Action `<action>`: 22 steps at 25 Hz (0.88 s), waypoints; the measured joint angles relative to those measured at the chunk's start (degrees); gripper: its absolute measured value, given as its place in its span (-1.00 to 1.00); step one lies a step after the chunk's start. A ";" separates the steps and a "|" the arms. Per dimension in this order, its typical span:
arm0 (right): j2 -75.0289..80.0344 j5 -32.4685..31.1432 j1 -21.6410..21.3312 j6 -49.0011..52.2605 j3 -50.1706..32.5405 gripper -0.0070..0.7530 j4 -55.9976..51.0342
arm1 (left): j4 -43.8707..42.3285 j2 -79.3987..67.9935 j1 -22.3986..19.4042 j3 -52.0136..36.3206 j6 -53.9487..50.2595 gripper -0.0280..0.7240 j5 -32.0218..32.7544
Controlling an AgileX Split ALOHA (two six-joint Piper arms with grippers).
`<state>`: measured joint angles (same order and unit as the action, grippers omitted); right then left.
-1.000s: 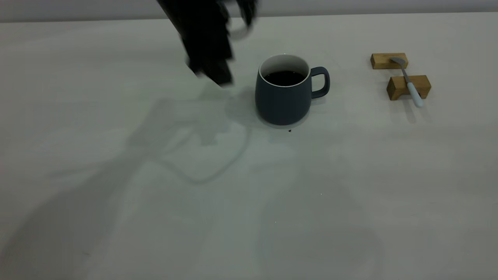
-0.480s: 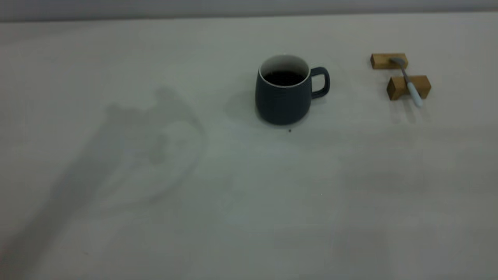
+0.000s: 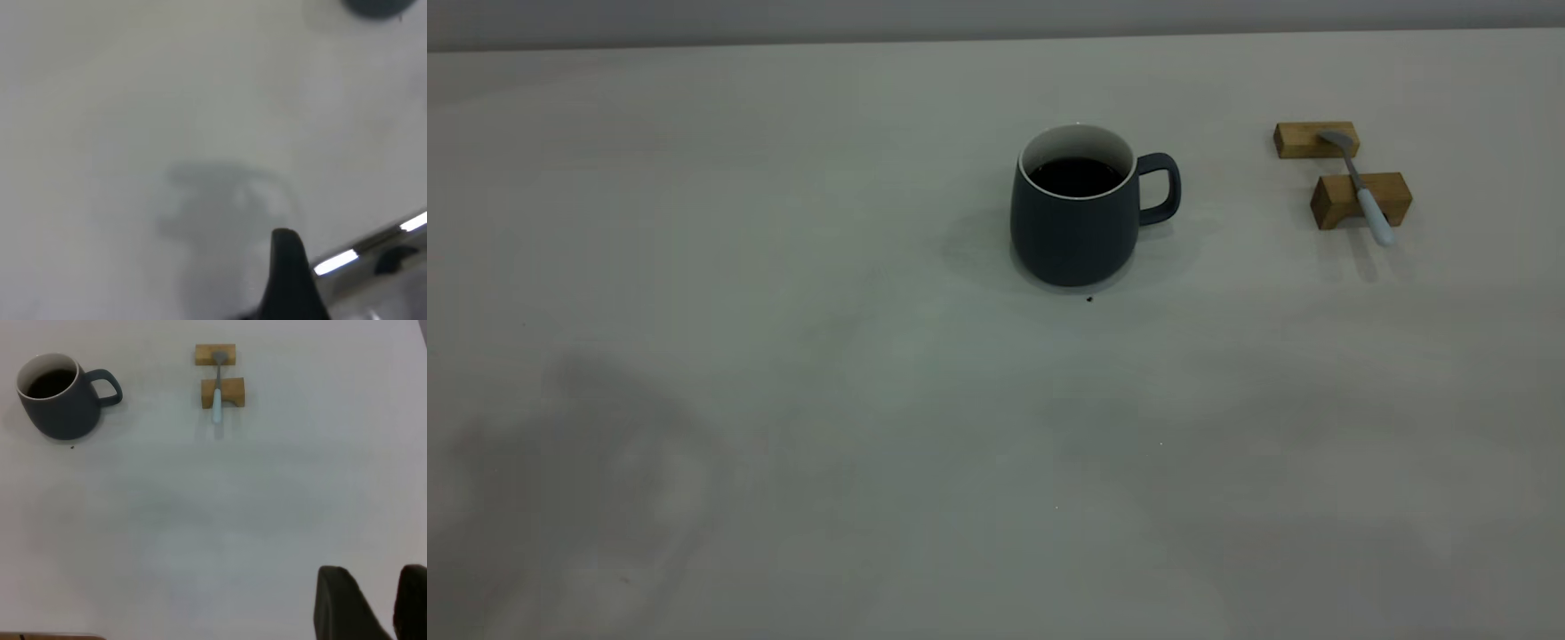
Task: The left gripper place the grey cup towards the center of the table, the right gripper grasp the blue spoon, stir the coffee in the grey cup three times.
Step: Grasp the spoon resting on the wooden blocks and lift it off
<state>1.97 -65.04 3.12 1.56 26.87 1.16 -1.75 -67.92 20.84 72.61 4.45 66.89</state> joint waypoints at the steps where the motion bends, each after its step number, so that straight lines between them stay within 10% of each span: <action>1: 0.04 0.00 0.00 0.00 0.00 -0.36 0.00 | 0.00 2.74 0.00 -3.28 -0.80 0.63 0.00; 12: 0.04 0.00 0.00 0.00 0.00 -0.36 0.00 | 0.00 33.60 0.00 -34.62 -4.82 0.63 0.00; 22: 0.04 0.00 0.00 0.00 0.00 -0.36 0.00 | 0.11 53.70 0.00 -44.61 -9.02 0.63 -2.76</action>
<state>2.01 -65.04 3.12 1.56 26.87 1.16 -1.65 -14.22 20.84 28.01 -4.57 64.13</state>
